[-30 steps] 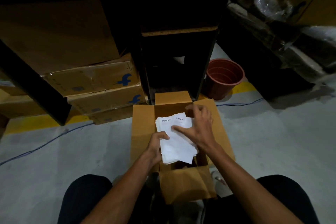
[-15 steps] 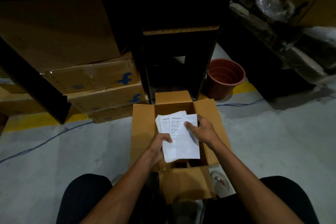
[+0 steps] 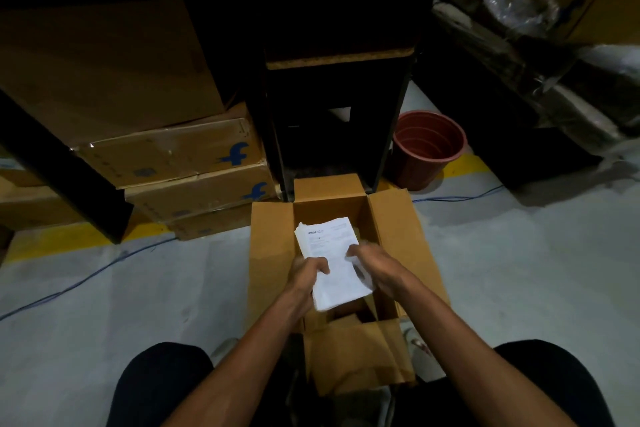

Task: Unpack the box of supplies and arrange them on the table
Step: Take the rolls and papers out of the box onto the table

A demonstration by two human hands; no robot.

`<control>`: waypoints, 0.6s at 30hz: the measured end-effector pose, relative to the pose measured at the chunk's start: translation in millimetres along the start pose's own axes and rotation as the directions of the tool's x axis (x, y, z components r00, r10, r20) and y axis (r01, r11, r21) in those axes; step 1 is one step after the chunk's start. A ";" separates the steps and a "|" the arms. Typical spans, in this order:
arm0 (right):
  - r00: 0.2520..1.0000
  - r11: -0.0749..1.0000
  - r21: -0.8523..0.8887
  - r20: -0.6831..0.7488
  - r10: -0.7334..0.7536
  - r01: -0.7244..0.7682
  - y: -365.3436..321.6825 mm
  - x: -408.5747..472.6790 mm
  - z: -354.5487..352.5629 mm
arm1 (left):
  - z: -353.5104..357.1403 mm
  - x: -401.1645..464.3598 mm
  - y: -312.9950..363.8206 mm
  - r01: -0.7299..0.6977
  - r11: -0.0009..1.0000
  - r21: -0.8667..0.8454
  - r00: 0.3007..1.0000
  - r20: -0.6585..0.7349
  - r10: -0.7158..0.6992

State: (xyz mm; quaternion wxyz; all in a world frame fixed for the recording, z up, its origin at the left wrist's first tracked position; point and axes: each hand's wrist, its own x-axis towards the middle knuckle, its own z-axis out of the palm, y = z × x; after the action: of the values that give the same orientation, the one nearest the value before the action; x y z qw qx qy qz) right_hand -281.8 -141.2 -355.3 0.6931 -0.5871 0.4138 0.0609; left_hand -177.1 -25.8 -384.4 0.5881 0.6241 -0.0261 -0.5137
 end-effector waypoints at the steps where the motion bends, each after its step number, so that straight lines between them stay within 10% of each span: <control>1: 1.000 0.999 -0.030 -0.024 -0.013 0.012 2.4 2.9 0.2 | 1.3 1.8 0.7 -0.025 0.998 0.063 0.998 -0.061 0.029; 9: 0.943 0.991 -0.092 -0.309 -0.125 0.101 27.6 48.8 5.2 | 15.2 25.8 -1.8 -0.336 0.757 0.560 0.836 -0.192 0.513; 14: 0.873 0.923 -0.115 -0.298 -0.385 0.368 34.6 72.6 7.1 | 0.9 59.4 -0.9 -0.288 0.789 0.543 0.870 -0.195 0.452; 18: 0.942 0.956 0.004 -0.169 -0.289 0.294 7.3 64.5 -6.7 | -3.6 49.6 22.9 -0.250 0.873 0.418 0.920 -0.179 0.350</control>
State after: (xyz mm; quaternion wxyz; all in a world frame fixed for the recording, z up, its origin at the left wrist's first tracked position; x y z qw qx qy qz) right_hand -247.4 -170.7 -402.3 0.6659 -0.6347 0.3798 -0.0978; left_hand -138.2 -61.9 -398.0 0.5246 0.7755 -0.1503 -0.3175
